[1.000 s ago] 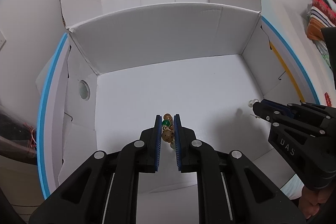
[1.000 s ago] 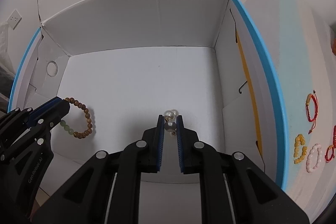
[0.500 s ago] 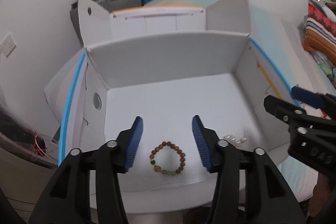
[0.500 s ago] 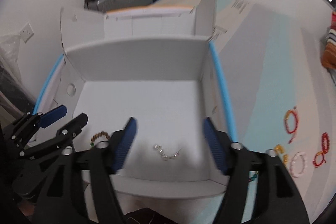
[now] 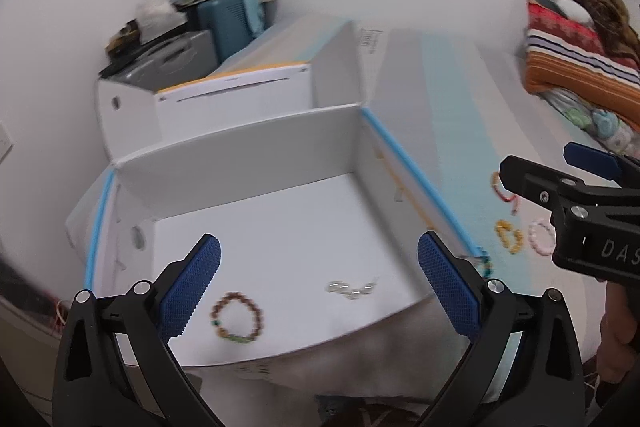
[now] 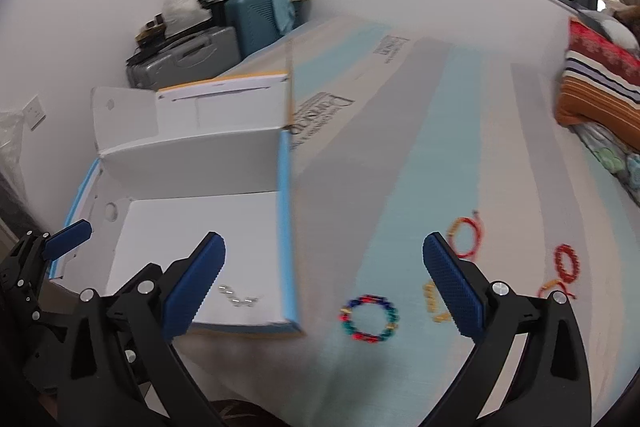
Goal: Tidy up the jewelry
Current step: 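Move both tools back from the box toward the bracelets on the bed, then grasp the yellow bead bracelet with left tool while right tool grasps red cord bracelet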
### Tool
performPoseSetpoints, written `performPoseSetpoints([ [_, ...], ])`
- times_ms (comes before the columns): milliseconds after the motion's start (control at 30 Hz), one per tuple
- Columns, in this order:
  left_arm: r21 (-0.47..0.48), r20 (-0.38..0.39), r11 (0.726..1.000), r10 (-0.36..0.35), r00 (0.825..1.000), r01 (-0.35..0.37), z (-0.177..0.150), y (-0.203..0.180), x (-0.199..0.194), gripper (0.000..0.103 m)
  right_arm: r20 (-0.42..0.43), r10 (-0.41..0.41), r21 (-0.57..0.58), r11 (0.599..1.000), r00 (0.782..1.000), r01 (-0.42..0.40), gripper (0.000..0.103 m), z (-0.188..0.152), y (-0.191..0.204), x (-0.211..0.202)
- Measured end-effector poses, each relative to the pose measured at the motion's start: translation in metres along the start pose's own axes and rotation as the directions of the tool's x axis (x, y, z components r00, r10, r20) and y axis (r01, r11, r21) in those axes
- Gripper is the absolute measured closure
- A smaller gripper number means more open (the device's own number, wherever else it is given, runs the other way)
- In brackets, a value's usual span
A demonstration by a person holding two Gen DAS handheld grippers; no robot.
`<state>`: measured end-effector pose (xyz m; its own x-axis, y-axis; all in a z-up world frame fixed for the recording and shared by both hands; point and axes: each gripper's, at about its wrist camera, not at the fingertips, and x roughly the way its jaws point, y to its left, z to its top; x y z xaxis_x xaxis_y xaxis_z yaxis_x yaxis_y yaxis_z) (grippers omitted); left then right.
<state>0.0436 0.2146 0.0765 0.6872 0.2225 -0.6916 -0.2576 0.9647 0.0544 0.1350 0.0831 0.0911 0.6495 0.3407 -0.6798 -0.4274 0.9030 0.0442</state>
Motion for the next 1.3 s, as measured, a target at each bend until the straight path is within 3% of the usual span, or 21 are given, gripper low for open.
performPoseSetpoints([
  [433, 0.114, -0.007, 0.984, -0.134, 0.991, 0.134, 0.011, -0.119, 0.017, 0.006, -0.013, -0.129, 0.118, 0.985, 0.992, 0.129, 0.008, -0.020, -0.130, -0.019],
  [767, 0.179, -0.092, 0.958, -0.212, 0.973, 0.225, 0.009, -0.206, 0.069, 0.006, -0.078, -0.238, 0.169, 0.954, 0.968, 0.248, 0.008, -0.047, -0.220, -0.003],
  [1100, 0.156, -0.184, 0.954, -0.227, 0.956, 0.256, -0.010, -0.243, 0.145, 0.006, -0.196, -0.248, 0.249, 0.923, 0.949, 0.293, 0.008, -0.086, -0.300, 0.062],
  [1300, 0.153, -0.203, 0.952, -0.231, 0.951, 0.264, -0.019, -0.251, 0.172, 0.006, -0.244, -0.219, 0.259, 0.924, 0.945, 0.281, 0.008, -0.100, -0.314, 0.095],
])
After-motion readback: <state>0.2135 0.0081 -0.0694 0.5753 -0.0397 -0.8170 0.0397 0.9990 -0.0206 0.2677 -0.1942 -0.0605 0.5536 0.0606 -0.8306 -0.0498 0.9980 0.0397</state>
